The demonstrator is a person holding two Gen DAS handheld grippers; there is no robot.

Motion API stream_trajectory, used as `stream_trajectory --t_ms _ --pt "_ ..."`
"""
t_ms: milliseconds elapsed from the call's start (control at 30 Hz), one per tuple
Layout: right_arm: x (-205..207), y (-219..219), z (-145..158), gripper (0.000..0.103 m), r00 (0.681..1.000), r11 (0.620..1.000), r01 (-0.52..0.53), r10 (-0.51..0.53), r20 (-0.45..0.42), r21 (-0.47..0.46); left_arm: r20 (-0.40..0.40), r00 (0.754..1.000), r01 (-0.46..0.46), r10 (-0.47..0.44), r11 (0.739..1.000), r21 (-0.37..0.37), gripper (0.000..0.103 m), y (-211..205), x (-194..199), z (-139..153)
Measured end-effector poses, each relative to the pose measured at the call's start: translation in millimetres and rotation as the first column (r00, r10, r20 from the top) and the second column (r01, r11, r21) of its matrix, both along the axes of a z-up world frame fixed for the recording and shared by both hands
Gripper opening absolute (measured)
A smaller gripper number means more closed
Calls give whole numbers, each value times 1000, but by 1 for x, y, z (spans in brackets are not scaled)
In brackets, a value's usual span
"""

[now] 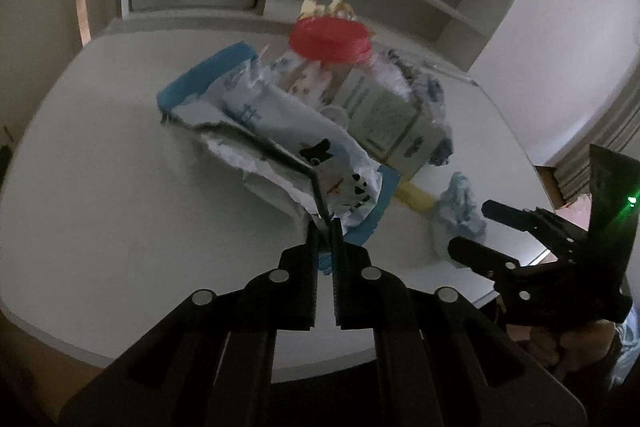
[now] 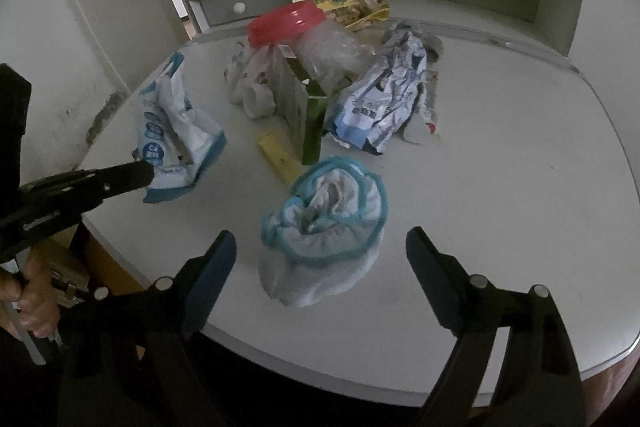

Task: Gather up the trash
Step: 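Grasp the blue-white wipes packet with the left tool while the right tool grasps the blue-rimmed white cloth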

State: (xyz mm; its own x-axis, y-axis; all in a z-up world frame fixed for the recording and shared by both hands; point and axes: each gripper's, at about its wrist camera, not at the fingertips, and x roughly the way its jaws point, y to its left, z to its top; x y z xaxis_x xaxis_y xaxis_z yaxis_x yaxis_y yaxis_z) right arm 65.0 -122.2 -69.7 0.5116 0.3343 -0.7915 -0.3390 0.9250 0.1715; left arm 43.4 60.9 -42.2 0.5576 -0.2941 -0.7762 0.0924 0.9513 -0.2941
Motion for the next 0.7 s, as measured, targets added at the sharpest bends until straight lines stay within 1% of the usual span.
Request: stream_trajectory --t_ms 33,100,133,167,200,367,433,533,633,667,700 --pt "1 1 -1 84 1000 1000 -1 1 -1 -1 -3 1000 -9 9 1000 13 6 1 1 -2" --pt "2 2 -2 84 1000 1000 0 0 -2 -1 -16 999 -37 38 998 41 24 2 2 -4" --pt "2 2 -2 84 1000 1000 -1 1 -3 -2 -24 998 -54 55 997 47 54 4 4 -4" --pt "3 3 -2 84 1000 1000 -1 1 -2 -2 -18 997 -72 73 996 51 74 6 4 -3" --pt "4 3 -2 84 1000 1000 -2 2 -3 -3 2 995 -97 97 993 63 75 9 4 0" --pt "6 4 -4 84 1000 1000 -2 2 0 -12 2 994 -112 112 992 57 75 9 17 1" --pt "8 4 -4 81 1000 1000 -5 5 -5 -10 2 994 -113 113 992 55 75 4 26 2" --pt "8 5 -4 72 1000 1000 -9 9 -6 -16 -38 991 -125 125 992 6 75 0 38 1" --pt "7 3 -4 51 1000 1000 -12 12 -7 -17 -70 989 -134 132 991 -23 76 -5 46 0" --pt "7 2 -4 33 1000 1000 -12 12 -9 -10 -74 988 -138 136 990 -27 77 -7 47 1" --pt "7 1 -4 26 1000 1000 -13 13 -11 -5 -76 987 -142 140 989 -33 77 -9 47 1"
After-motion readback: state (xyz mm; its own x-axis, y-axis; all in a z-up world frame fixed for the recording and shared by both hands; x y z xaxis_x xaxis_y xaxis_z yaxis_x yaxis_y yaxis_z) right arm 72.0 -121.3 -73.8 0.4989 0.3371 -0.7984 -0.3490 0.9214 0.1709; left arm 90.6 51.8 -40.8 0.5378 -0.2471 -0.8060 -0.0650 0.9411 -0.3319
